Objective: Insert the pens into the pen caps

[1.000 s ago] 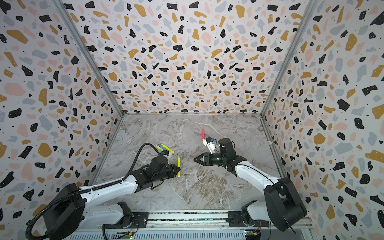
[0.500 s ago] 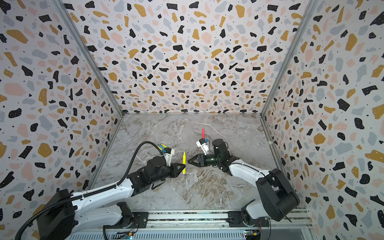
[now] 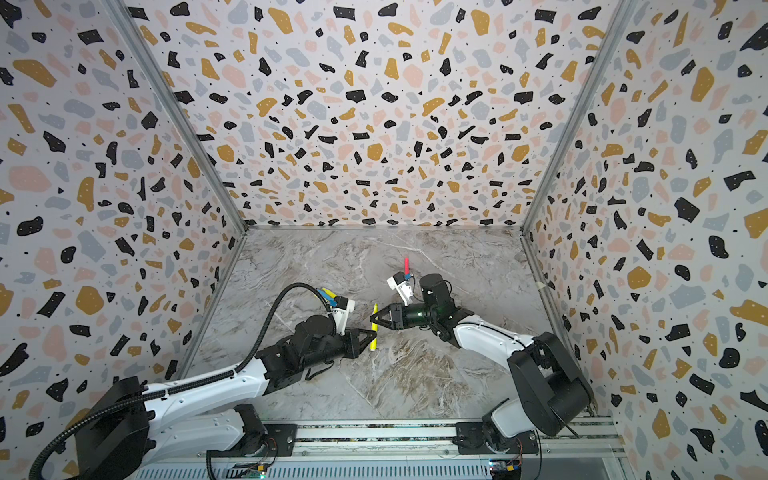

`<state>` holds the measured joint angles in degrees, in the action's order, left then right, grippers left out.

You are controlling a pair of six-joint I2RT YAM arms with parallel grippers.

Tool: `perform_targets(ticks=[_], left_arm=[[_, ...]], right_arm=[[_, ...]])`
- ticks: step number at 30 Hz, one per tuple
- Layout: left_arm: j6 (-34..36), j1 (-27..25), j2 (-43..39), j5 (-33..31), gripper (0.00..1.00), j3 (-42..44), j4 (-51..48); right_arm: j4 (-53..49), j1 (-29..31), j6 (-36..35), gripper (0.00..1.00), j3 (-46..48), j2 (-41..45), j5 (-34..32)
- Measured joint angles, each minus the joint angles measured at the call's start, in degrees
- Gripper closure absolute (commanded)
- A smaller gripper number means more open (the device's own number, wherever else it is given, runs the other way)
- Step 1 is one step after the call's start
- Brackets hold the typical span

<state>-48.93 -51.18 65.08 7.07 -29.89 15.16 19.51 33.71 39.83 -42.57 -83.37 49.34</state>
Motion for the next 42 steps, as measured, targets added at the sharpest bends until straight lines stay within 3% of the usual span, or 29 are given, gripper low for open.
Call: perform_targets(ticks=[11,13,18,20,42], left_arm=[[0.44,-0.39,0.31,0.20,1.00,0.00,0.39],[0.57,-0.39,0.31,0.20,1.00,0.00,0.46],[0.90,-0.37,0.31,0.59,0.68,0.00,0.48],[1.33,-0.42,0.33,1.44,0.63,-0.04,0.44],[2.49,-0.59,6.32,6.01,0.71,-4.46,1.14]], right_arm=[[1.44,0.22,1.49,0.97,-0.04,-0.66,0.81],[1.55,0.24,1.53,0.98,-0.04,-0.70,1.01],[1.60,0.28,1.55,0.98,-0.04,-0.70,1.09],[1.86,0.31,1.55,0.98,-0.04,-0.68,1.01],[3.06,0.33,1.68,0.98,0.20,2.14,1.46]])
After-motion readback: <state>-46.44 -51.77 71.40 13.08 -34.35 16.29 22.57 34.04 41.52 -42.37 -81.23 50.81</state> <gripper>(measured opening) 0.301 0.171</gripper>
